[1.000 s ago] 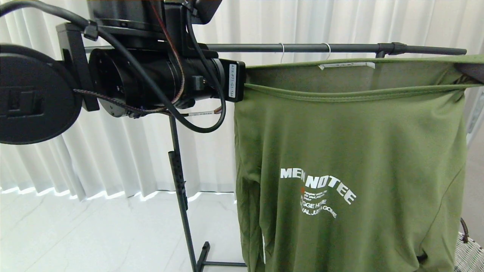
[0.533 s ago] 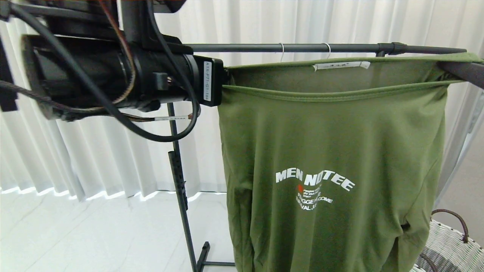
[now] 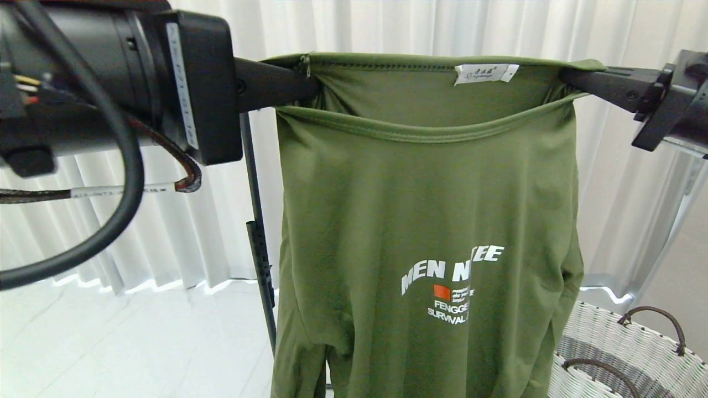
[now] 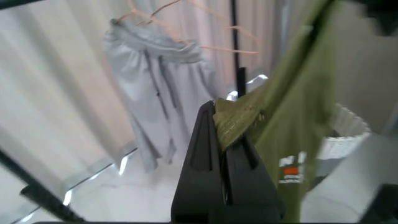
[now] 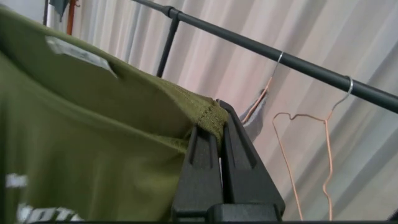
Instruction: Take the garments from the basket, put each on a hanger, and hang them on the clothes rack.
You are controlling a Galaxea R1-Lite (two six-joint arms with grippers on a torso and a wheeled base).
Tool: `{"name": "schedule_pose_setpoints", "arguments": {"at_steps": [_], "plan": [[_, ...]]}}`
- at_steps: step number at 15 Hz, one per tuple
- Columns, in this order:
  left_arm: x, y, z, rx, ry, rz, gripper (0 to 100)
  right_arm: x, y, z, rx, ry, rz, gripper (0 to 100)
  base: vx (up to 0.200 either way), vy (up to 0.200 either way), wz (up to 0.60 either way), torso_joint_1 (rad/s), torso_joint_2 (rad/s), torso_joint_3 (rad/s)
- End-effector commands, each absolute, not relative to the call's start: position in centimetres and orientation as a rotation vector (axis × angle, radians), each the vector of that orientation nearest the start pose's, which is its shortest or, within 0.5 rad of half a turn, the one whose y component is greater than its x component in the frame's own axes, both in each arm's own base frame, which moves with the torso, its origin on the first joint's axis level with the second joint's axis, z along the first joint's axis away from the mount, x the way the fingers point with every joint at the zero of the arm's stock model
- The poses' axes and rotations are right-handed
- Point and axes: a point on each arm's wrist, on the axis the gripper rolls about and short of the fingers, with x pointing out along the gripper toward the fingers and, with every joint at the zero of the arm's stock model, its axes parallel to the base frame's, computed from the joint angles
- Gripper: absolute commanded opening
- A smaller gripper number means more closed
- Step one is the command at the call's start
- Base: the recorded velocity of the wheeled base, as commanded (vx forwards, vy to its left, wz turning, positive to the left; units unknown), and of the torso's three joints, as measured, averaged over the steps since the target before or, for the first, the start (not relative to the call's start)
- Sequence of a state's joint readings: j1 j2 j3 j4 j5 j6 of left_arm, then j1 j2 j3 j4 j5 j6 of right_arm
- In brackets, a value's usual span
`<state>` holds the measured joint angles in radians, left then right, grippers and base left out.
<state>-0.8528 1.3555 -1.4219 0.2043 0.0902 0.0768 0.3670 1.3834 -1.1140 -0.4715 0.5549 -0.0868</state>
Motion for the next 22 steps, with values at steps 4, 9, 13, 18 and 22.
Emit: {"name": "schedule_pose_setpoints", "arguments": {"at_steps": [4, 9, 13, 18, 22], "plan": [[12.8, -15.3, 36.9, 0.132, 0.079, -0.795, 0, 23.4, 10.8, 33.2, -0.097, -0.206, 0.933, 0, 0.0, 0.0, 0.0, 0.0, 0.0, 0.0], [15.8, -14.8, 35.1, 0.157, 0.155, -0.681, 0, 22.0, 9.3, 32.4, -0.102, -0.213, 0.89, 0, 0.0, 0.0, 0.0, 0.0, 0.0, 0.0], [19.3, -15.4, 34.8, 0.181, 0.177, -0.597, 0, 20.4, 8.1, 33.9, -0.109, -0.276, 0.861, 0, 0.0, 0.0, 0.0, 0.0, 0.0, 0.0], [20.5, -16.2, 33.5, 0.197, 0.224, -0.595, 0, 19.4, 7.9, 30.6, -0.108, -0.168, 0.877, 0, 0.0, 0.0, 0.0, 0.0, 0.0, 0.0], [20.4, -16.2, 33.5, 0.2, 0.223, -0.594, 0, 19.3, 7.9, 31.5, -0.119, -0.202, 0.876, 0, 0.0, 0.0, 0.0, 0.0, 0.0, 0.0]]}}
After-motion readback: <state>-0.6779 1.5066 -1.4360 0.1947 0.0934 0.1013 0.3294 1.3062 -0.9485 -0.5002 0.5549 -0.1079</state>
